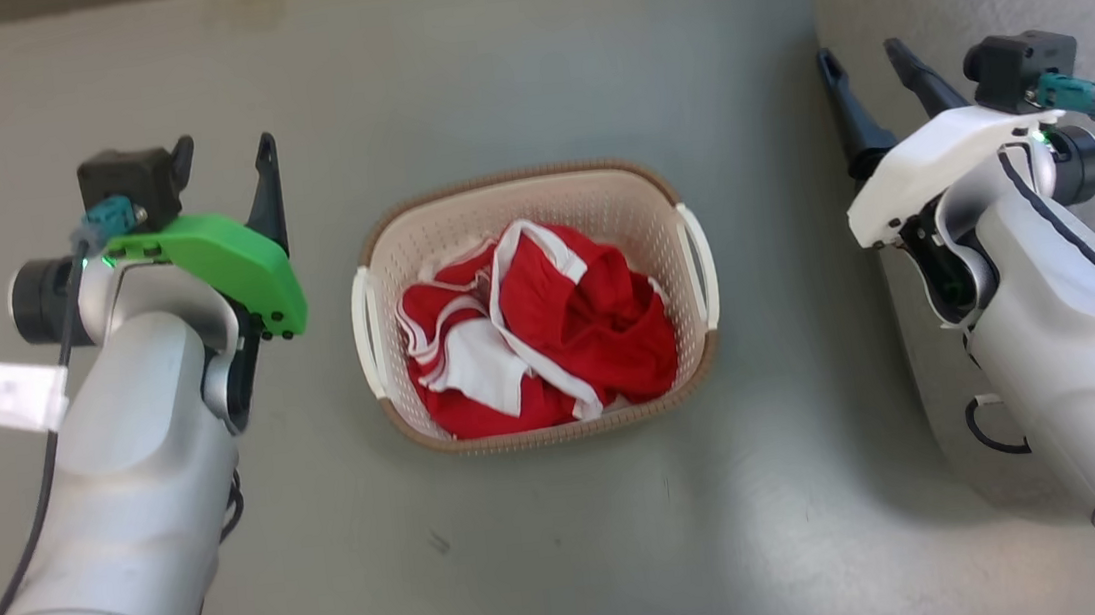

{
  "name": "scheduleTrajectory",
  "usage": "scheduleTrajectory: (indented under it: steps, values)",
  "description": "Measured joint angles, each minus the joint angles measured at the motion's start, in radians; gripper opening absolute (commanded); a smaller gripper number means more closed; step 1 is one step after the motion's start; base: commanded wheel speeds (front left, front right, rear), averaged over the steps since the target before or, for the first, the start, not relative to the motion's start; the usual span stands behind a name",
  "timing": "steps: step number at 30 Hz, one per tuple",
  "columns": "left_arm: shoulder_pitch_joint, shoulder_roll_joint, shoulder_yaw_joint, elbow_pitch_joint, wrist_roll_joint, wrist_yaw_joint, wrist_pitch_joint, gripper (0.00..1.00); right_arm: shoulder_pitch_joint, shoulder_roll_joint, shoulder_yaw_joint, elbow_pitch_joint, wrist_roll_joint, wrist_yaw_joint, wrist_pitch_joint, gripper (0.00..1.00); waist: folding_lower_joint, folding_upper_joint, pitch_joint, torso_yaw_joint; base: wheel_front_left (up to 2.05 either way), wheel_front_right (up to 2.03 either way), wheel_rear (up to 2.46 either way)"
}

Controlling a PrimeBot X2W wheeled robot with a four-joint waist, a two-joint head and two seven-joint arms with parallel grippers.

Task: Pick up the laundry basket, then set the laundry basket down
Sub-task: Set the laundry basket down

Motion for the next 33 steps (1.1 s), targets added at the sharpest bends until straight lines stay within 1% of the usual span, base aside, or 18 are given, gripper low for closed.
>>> scheduleTrajectory:
  steps: [1, 3, 5, 7, 9, 11, 15, 16, 19, 21, 27, 32, 33]
  values:
    - [0.015, 0.0, 0.005, -0.015, 0.001, 0.007, 0.0, 1.0, 0.009, -0.002, -0.006, -0.012, -0.001, -0.002, 0.0, 1.0, 0.0, 0.0, -0.015, 0.0, 0.0, 0.0, 0.0]
    - [0.041, 0.003, 0.017, -0.044, 0.004, 0.018, 0.0, 1.0, 0.027, -0.007, -0.02, -0.039, -0.012, -0.017, 0.0, 1.0, 0.0, 0.0, -0.043, -0.001, 0.0, 0.0, 0.0]
    - [0.065, 0.013, 0.021, -0.079, 0.016, 0.029, 0.0, 1.0, 0.044, -0.012, -0.031, -0.066, -0.027, -0.02, -0.001, 1.0, 0.0, 0.0, -0.07, -0.002, 0.0, 0.0, 0.0]
    - [0.088, 0.024, 0.031, -0.116, 0.032, 0.04, 0.0, 1.0, 0.064, -0.014, -0.042, -0.095, -0.037, -0.036, -0.001, 1.0, 0.0, 0.0, -0.095, -0.003, 0.0, 0.0, 0.0]
    - [0.113, 0.027, 0.048, -0.156, 0.04, 0.055, 0.0, 1.0, 0.086, -0.014, -0.051, -0.123, -0.046, -0.037, -0.001, 1.0, 0.0, 0.0, -0.119, -0.003, 0.0, 0.0, 0.0]
    - [0.138, 0.029, 0.055, -0.193, 0.051, 0.067, 0.0, 1.0, 0.107, -0.014, -0.061, -0.149, -0.053, -0.053, -0.001, 1.0, 0.0, 0.0, -0.14, -0.005, 0.0, 0.0, 0.0]
    - [0.197, 0.034, 0.064, -0.267, 0.069, 0.083, 0.0, 1.0, 0.157, -0.014, -0.077, -0.201, -0.074, -0.071, -0.001, 1.0, 0.0, 0.0, -0.18, -0.006, 0.0, 0.0, 0.0]
    - [0.212, 0.036, 0.07, -0.286, 0.072, 0.089, 0.0, 1.0, 0.169, -0.014, -0.08, -0.209, -0.081, -0.071, -0.001, 1.0, 0.0, 0.0, -0.189, -0.006, 0.0, 0.0, 0.0]
    - [0.253, 0.051, 0.079, -0.34, 0.095, 0.1, 0.0, 1.0, 0.208, -0.015, -0.093, -0.247, -0.099, -0.088, -0.001, 1.0, 0.0, 0.0, -0.214, -0.006, 0.0, 0.0, 0.0]
    - [0.285, 0.053, 0.081, -0.375, 0.11, 0.103, 0.0, 1.0, 0.231, -0.015, -0.097, -0.27, -0.107, -0.095, -0.001, 1.0, 0.0, 0.0, -0.23, -0.006, 0.0, 0.0, 0.0]
    - [0.402, 0.067, 0.102, -0.464, 0.13, 0.133, 0.0, 1.0, 0.313, -0.01, -0.099, -0.32, -0.128, -0.108, -0.001, 1.0, 0.0, 0.0, -0.275, -0.009, 0.0, 0.0, 0.0]
    - [0.495, 0.067, 0.112, -0.526, 0.14, 0.143, 0.0, 1.0, 0.391, -0.012, -0.108, -0.352, -0.15, -0.123, -0.001, 1.0, 0.0, 0.0001, -0.31, -0.011, 0.0, 0.0, 0.0]
    - [0.54, 0.068, 0.116, -0.546, 0.141, 0.145, 0.0, 1.0, 0.422, -0.011, -0.109, -0.358, -0.154, -0.124, -0.001, 1.0, 0.0, 0.0, -0.325, -0.012, 0.0, 0.0, 0.0]
